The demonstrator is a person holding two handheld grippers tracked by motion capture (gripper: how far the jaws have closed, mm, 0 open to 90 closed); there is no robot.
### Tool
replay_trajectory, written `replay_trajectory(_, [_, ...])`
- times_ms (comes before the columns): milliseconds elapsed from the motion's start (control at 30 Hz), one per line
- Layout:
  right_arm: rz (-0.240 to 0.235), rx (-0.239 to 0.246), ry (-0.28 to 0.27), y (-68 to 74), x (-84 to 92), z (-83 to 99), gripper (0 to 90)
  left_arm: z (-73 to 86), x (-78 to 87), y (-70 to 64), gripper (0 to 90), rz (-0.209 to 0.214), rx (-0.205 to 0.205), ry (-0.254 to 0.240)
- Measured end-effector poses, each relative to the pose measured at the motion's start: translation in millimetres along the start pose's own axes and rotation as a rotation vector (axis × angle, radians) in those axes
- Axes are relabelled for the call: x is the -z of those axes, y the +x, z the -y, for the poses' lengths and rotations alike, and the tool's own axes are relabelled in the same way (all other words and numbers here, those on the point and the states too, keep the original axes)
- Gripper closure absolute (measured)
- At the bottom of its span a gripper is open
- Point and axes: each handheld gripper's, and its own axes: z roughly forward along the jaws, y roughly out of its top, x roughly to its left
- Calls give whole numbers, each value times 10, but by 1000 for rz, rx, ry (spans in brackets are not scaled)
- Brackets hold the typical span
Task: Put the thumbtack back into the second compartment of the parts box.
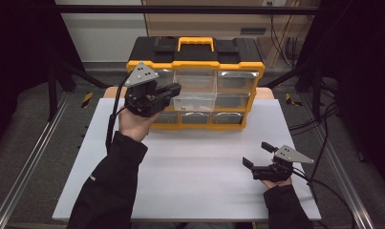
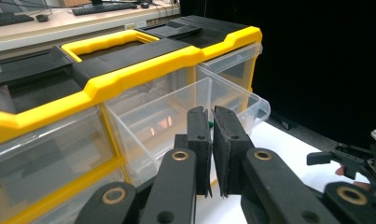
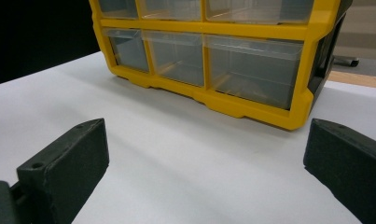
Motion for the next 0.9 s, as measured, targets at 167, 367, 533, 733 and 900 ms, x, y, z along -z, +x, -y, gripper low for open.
replay_trajectory(167, [0, 0, 0, 0, 0, 0, 4, -51, -127, 52, 849, -3, 12, 10])
replay_trajectory(367, [-1, 1, -2, -1, 0, -1, 4, -77, -288, 86, 849, -1, 10, 31])
replay_trajectory(533, [-2, 1, -3, -1, 1, -1, 4, -51, -401, 110, 849, -3, 0, 65])
replay_trajectory(733, [-2, 0, -5, -2, 5, -3, 4, -21, -500, 108, 846, -23, -24, 105])
replay_trajectory(900, [-3, 0, -5, -3, 6, -4, 4, -3, -558, 126, 844, -40, -30, 129])
